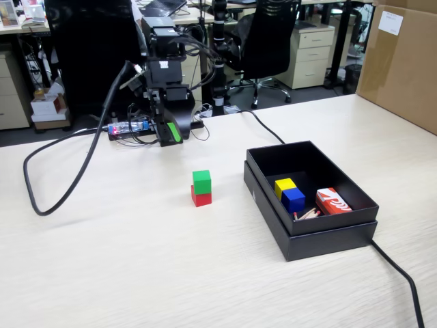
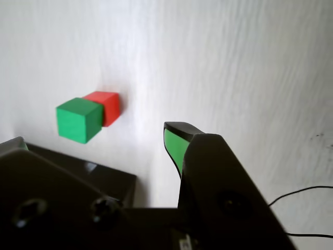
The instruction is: Put the green cube on top of the red cube
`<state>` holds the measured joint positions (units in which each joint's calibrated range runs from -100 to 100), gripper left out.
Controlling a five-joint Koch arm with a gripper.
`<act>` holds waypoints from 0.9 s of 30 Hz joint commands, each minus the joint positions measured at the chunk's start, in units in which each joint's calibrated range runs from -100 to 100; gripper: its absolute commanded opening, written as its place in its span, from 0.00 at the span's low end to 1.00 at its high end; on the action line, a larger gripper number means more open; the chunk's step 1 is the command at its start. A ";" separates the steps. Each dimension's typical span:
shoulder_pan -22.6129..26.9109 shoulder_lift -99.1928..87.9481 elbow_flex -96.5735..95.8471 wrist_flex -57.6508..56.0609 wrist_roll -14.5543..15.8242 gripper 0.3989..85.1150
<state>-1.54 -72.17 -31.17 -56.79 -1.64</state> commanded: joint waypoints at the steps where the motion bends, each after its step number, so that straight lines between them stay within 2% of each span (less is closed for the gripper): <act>1: 0.05 -7.06 -2.46 1.72 0.49 0.61; 6: 0.15 -14.18 -13.61 5.78 0.49 0.61; 15: 0.05 -23.13 -34.28 21.93 1.07 0.61; 19: 0.05 -26.91 -42.63 27.03 0.59 0.61; 27: 0.00 -27.49 -60.30 48.28 -1.90 0.61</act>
<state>-1.54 -99.87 -88.04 -12.12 -2.61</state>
